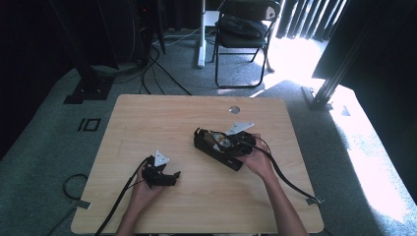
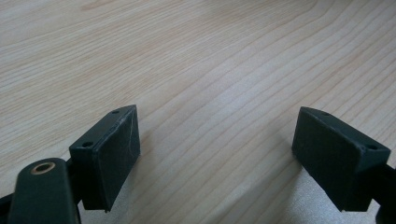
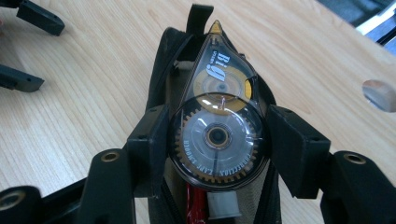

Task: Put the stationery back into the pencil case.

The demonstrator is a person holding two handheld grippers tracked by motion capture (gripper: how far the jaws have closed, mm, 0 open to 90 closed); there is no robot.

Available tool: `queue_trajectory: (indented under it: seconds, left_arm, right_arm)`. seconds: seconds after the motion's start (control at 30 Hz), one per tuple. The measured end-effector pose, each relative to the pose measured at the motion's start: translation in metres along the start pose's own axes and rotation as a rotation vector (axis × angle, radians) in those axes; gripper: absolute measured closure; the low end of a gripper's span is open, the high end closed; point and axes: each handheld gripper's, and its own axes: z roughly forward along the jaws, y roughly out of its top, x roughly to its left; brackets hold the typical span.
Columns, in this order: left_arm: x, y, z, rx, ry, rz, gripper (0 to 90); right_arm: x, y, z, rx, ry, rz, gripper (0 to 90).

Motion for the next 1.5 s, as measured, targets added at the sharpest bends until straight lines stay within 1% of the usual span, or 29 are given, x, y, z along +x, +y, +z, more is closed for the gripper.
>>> queue_trajectory:
  seconds: [0.17,0.3,0.57,0.93,1.2,1.37,1.5]
  left_arm:
    - [0.0,0.0,0.0,0.0,-0.001,0.0,15.6]
    - [0.0,0.0,0.0,0.0,-0.001,0.0,15.6]
    - [0.0,0.0,0.0,0.002,-0.001,0.002,15.6]
    - [0.0,0.0,0.0,0.002,0.0,0.003,15.6]
    - [0.0,0.0,0.0,0.002,0.0,0.002,15.6]
    - [0.0,0.0,0.0,0.002,0.0,0.003,15.6]
    - [0.0,0.0,0.0,0.002,0.0,0.003,15.6]
  right_arm:
    - [-0.002,0.0,0.003,0.022,0.005,0.007,41.1]
    - [-0.002,0.0,0.004,0.024,0.011,0.003,41.1]
    - [-0.004,-0.001,0.008,0.047,0.024,0.016,41.0]
    - [-0.006,-0.001,0.012,0.053,0.033,0.02,41.0]
    - [-0.008,-0.001,0.016,0.056,0.051,0.034,40.9]
    - [-0.008,-0.002,0.017,0.06,0.054,0.033,40.8]
    - [-0.007,-0.002,0.018,0.063,0.067,0.032,40.7]
